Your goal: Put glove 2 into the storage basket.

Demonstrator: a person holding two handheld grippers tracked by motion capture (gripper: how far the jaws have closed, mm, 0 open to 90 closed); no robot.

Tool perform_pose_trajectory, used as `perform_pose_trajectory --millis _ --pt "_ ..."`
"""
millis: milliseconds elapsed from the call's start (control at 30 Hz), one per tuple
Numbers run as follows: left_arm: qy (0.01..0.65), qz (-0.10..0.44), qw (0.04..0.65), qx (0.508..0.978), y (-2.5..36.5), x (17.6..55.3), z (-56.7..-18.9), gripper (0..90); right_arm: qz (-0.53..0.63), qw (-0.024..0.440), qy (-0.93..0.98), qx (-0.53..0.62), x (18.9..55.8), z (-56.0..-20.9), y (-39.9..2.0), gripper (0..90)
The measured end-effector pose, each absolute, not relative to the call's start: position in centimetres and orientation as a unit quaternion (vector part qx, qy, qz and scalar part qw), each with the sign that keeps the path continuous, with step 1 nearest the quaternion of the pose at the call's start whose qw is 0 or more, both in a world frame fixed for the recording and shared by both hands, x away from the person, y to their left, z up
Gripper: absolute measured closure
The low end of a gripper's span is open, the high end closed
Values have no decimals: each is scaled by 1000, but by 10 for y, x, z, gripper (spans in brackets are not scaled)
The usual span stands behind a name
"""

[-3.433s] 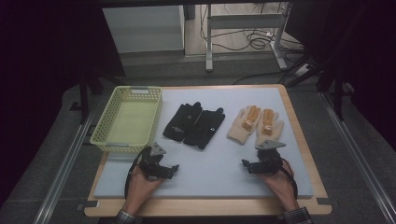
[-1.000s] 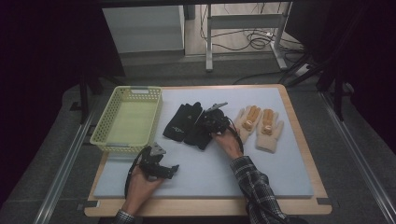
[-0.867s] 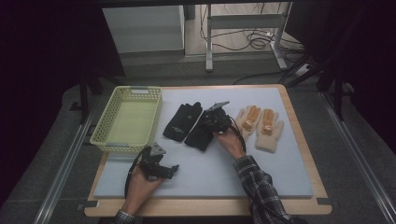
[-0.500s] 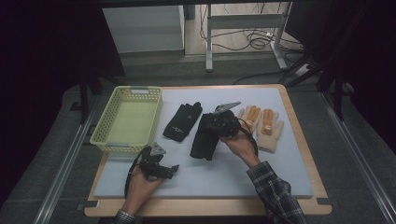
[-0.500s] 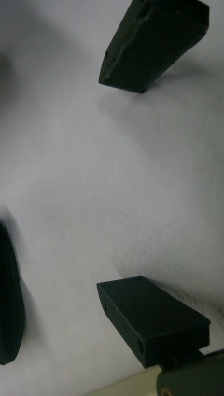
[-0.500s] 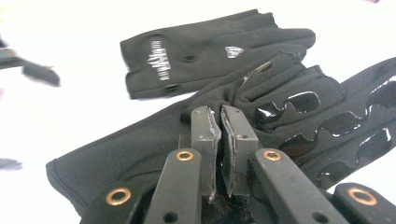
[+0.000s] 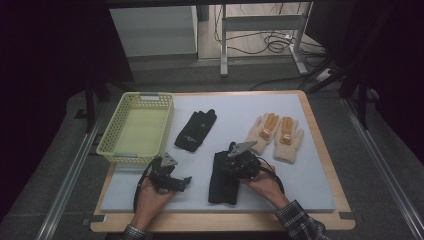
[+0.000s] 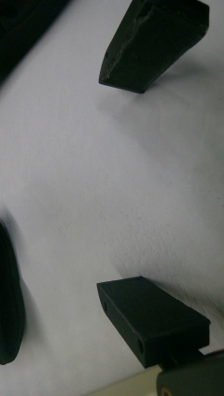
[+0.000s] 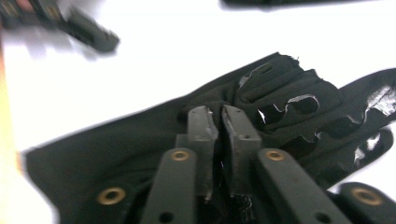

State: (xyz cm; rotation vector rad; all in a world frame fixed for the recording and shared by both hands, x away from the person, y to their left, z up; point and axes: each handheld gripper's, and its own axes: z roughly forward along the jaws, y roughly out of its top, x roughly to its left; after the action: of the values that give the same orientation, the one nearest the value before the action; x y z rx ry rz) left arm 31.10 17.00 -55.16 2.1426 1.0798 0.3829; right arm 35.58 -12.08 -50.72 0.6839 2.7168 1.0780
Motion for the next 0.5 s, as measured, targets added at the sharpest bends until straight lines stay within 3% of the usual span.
perform_pose_trajectory --millis 33,133,500 --pt "416 148 348 827 170 311 -552 40 368 67 897 233 358 -506 -123 594" --pt "415 148 347 828 170 311 -551 40 388 76 883 253 369 -496 -127 519" --pt "415 148 347 828 170 311 -551 40 401 89 868 279 426 -490 -94 529"
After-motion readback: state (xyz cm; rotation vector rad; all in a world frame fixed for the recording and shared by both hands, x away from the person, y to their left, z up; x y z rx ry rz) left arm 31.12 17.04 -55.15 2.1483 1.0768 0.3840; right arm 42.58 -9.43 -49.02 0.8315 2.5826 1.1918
